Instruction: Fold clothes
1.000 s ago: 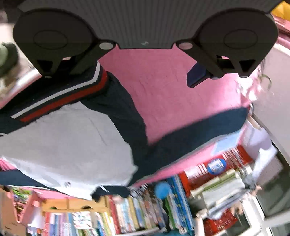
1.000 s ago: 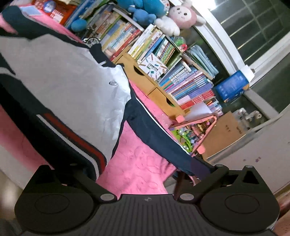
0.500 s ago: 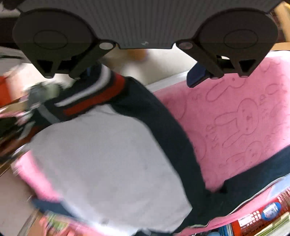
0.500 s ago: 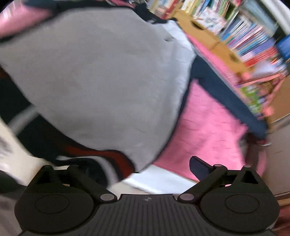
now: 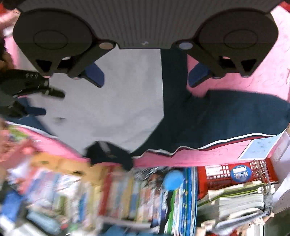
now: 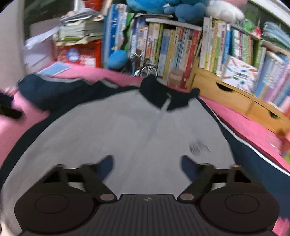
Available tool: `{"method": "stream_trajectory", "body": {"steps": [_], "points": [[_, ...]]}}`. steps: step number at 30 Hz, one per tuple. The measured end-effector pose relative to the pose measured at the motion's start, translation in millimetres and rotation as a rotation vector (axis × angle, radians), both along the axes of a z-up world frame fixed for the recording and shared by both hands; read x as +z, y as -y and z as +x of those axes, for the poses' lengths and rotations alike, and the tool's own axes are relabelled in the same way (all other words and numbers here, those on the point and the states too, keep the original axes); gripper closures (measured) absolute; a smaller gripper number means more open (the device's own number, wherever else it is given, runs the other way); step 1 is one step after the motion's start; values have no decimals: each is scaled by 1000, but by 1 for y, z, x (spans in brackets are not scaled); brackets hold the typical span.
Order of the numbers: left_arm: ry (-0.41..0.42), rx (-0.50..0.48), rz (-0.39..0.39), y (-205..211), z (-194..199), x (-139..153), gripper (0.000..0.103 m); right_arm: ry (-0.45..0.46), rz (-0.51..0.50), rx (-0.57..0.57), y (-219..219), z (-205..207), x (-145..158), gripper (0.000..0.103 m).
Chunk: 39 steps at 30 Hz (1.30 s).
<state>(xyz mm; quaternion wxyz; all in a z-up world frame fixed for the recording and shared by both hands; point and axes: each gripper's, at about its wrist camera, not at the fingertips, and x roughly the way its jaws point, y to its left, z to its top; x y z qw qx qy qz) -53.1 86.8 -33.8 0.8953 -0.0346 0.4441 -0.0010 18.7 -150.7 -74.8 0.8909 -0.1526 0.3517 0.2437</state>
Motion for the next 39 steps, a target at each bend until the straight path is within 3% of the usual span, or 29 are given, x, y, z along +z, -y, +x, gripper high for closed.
{"method": "stream_trajectory", "body": {"steps": [2,4,6,7,9,10,12,13,14,15,16,18,21,24,27,29,33,34,36,37,39], "points": [[-62,59,31,12,32,-25,22,-24,17,3,-8,38,-20,39],[-118,121,53,15,50,-44,25,-21,-28,16,-1,57,-34,39],[-160,180,77,7,54,-60,23,-5,-94,-7,26,74,-46,39],[-162,211,75,-1,53,-63,18,-7,-107,-48,51,78,-51,39],[-167,274,69,-18,49,-70,10,-16,-80,-184,122,88,-52,33],[-178,309,61,-26,47,-70,7,-29,-66,-293,162,94,-49,16],[-202,376,65,-39,45,-69,7,-85,-47,-503,230,108,-48,3],[-214,401,84,-42,47,-65,11,-128,-38,-589,258,113,-49,5],[-224,426,114,-45,50,-61,22,-122,-66,-704,280,118,-46,5],[-216,433,132,-46,55,-57,26,-121,-74,-747,291,122,-41,17],[-178,423,129,-45,57,-47,30,-114,-71,-773,295,125,-34,43],[-94,377,100,-37,66,-29,30,-102,-7,-757,284,129,-22,46],[-21,245,56,-6,101,-21,31,-70,134,-486,212,130,-11,46],[-18,159,51,29,145,-40,36,-73,207,-208,116,136,-18,46],[-56,140,79,52,186,-64,43,-84,177,-33,37,150,-41,46],[-81,152,117,57,204,-77,40,-62,127,-25,19,168,-53,46],[-57,193,138,48,218,-81,27,-55,161,-100,61,194,-63,44],[-54,195,145,47,220,-82,22,-53,165,-72,72,197,-64,58],[-52,203,179,46,230,-83,19,9,96,-79,87,206,-66,95],[-55,209,193,46,236,-83,19,-21,125,-94,93,214,-65,103],[-83,246,215,46,248,-81,19,-76,167,-145,101,228,-59,103]]}}
